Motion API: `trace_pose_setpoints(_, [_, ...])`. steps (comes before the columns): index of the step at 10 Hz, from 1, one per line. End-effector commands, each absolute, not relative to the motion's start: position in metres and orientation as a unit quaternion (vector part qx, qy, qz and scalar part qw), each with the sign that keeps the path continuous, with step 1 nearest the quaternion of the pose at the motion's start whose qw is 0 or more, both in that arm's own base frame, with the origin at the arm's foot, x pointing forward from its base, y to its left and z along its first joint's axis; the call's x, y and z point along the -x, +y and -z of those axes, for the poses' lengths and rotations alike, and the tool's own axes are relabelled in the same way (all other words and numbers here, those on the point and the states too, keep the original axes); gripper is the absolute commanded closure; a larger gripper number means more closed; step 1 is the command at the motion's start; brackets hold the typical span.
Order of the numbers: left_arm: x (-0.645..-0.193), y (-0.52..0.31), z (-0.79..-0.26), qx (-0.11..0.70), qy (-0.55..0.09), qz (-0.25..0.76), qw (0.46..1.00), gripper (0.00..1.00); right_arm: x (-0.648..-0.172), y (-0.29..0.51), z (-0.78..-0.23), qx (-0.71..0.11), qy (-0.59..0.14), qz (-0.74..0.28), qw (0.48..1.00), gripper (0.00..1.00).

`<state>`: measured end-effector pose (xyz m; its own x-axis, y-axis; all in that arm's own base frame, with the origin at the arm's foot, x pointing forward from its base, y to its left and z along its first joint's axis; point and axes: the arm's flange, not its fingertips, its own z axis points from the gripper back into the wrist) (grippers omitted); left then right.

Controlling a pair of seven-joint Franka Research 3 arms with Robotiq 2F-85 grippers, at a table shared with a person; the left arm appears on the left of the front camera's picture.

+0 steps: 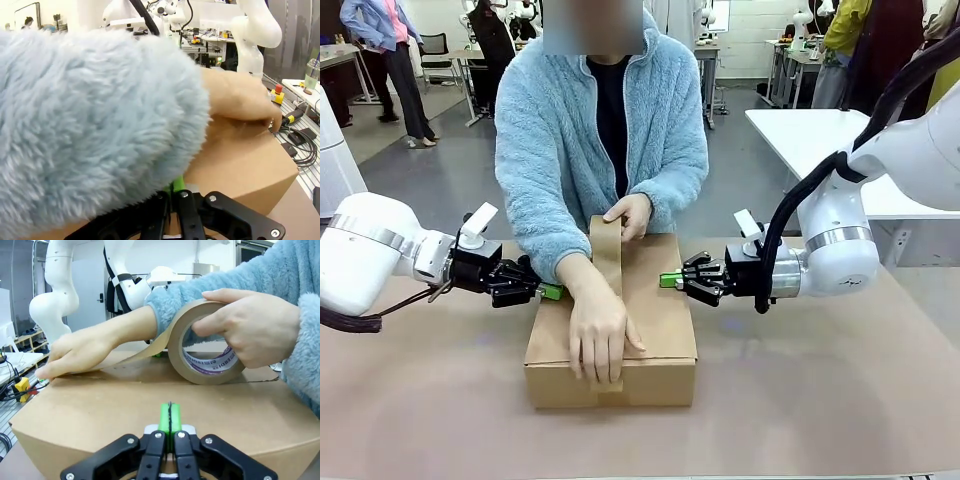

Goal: Wrap the clocks to prevent damage.
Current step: After the human seals the box with tape, release both hands from the side flaps of the Package Box.

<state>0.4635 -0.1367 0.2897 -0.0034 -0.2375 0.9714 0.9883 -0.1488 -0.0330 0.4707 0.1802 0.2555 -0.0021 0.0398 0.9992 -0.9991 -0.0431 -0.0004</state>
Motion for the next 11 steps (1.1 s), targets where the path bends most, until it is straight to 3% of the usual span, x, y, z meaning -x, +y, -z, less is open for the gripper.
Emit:
trace_pose_setpoints(1, [-0.4640, -0.1367, -0.2880, 0.475, -0.393, 0.589, 0.523, 1.00, -0.4706, 0.1807, -0.2525, -0.501, -0.479, -0.518, 0.501, 0.99])
trace_pose_setpoints(11, [-0.4640, -0.1367, -0.2880, 0.475, -0.393, 0.589, 0.523, 1.00, -0.4706, 0.1807, -0.2525, -0.501, -0.479, -0.518, 0.501, 0.99])
